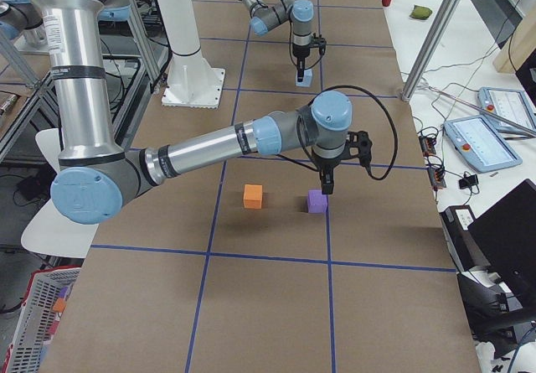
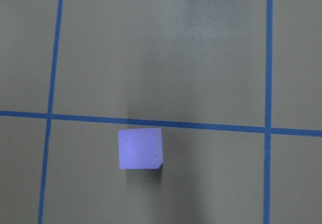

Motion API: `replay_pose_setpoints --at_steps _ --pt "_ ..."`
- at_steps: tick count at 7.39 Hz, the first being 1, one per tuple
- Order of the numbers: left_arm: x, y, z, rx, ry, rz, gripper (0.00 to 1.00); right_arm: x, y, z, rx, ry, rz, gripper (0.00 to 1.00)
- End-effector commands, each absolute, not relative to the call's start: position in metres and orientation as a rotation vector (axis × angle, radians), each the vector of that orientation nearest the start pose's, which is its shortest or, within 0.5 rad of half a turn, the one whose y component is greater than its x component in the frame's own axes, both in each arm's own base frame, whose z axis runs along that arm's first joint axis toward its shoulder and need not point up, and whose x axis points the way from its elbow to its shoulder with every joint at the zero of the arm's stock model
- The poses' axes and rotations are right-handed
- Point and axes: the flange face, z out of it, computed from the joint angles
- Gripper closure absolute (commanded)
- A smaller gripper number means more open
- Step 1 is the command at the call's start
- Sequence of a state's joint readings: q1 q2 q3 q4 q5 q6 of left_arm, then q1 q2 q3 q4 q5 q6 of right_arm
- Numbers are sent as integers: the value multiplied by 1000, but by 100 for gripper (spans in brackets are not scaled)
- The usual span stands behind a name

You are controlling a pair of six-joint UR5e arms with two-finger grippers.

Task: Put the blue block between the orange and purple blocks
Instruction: 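Carry the light blue cube toward the table center with the left gripper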

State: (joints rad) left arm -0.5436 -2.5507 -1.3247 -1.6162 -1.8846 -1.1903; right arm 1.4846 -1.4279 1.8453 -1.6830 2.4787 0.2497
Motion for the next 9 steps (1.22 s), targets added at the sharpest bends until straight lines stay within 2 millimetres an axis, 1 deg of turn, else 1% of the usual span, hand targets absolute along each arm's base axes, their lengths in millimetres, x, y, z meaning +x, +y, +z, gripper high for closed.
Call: replay_pose_setpoints --at_steps 1,2,3,4,5,6,7,8,9 --pt "640 -485 150 84 829 -26 100 -7 -554 330 80 -928 46 0" --pt "643 -482 153 84 822 -21 100 -9 -555 291 59 -924 53 0" --pt "642 -483 152 86 825 -23 39 -17 -556 266 47 -927 67 0" --pt "638 -485 149 91 828 -31 0 -34 -552 239 40 -944 96 0" --pt "629 -487 141 101 845 -35 0 -57 -545 206 37 -957 118 0" --pt "615 -491 139 110 854 -43 0 -90 -536 173 25 -970 125 0" --pt "585 -505 134 119 855 -63 0 -120 -529 148 29 -958 120 0" --pt "562 -511 132 90 841 -74 0 -143 -524 138 28 -946 104 0" --pt "520 -537 128 45 831 -96 0 -185 -514 116 12 -932 100 0"
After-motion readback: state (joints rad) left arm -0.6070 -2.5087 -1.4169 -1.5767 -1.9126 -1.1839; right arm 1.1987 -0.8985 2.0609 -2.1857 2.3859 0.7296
